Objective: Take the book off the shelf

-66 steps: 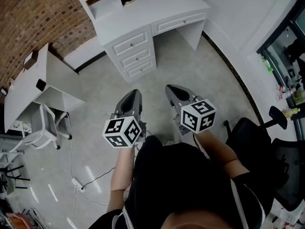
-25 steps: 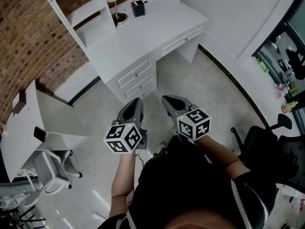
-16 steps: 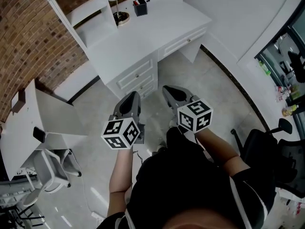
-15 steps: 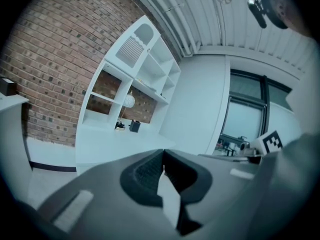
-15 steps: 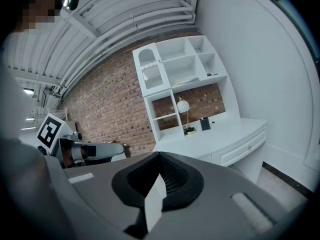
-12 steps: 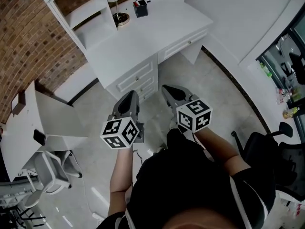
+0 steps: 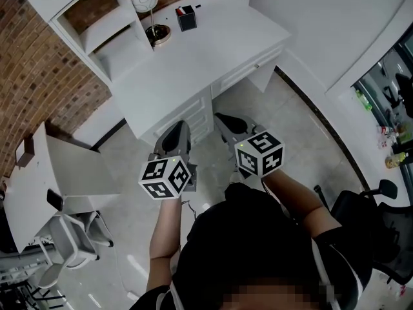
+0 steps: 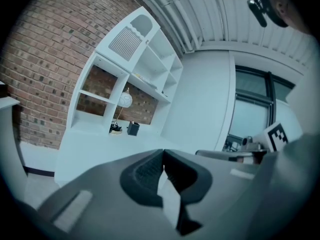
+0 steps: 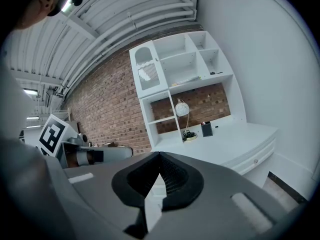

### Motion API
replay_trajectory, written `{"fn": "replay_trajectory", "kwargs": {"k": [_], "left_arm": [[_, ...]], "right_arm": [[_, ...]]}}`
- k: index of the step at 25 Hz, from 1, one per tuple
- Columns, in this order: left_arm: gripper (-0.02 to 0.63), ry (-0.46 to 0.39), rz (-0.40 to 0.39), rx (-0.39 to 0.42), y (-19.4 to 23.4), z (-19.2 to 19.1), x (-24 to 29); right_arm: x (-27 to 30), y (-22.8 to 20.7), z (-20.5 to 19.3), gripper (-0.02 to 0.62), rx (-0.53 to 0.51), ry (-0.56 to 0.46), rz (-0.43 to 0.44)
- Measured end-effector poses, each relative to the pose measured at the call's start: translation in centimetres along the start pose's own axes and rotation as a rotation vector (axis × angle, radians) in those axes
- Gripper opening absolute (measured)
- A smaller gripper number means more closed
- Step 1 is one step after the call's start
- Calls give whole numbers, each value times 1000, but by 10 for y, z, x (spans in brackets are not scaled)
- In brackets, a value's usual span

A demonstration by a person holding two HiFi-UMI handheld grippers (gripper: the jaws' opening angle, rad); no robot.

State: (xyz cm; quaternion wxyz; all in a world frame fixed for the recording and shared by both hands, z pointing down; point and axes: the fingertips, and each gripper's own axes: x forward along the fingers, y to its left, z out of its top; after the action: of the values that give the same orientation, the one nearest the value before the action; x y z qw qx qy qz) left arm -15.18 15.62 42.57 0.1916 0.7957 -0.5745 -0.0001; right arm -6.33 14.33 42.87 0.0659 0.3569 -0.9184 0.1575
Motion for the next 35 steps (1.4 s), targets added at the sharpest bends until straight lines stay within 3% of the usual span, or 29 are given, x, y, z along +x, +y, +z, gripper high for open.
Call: {"fn": "replay_trajectory", "kwargs": {"k": [18, 23, 27, 35], "left_arm": [[6, -23, 12, 15, -39, 18, 113], [6, 9, 4, 2, -41, 15, 124], [6, 26, -12, 37, -40, 20, 129], [6, 1, -14, 54, -14, 50, 156]], "right_arm": [[17, -115, 44, -3, -36, -18, 36], [23, -126, 44, -3, -28, -2, 50], [32, -129, 47, -3, -23, 4, 60], [59, -138, 70, -3, -47, -8, 62]]}}
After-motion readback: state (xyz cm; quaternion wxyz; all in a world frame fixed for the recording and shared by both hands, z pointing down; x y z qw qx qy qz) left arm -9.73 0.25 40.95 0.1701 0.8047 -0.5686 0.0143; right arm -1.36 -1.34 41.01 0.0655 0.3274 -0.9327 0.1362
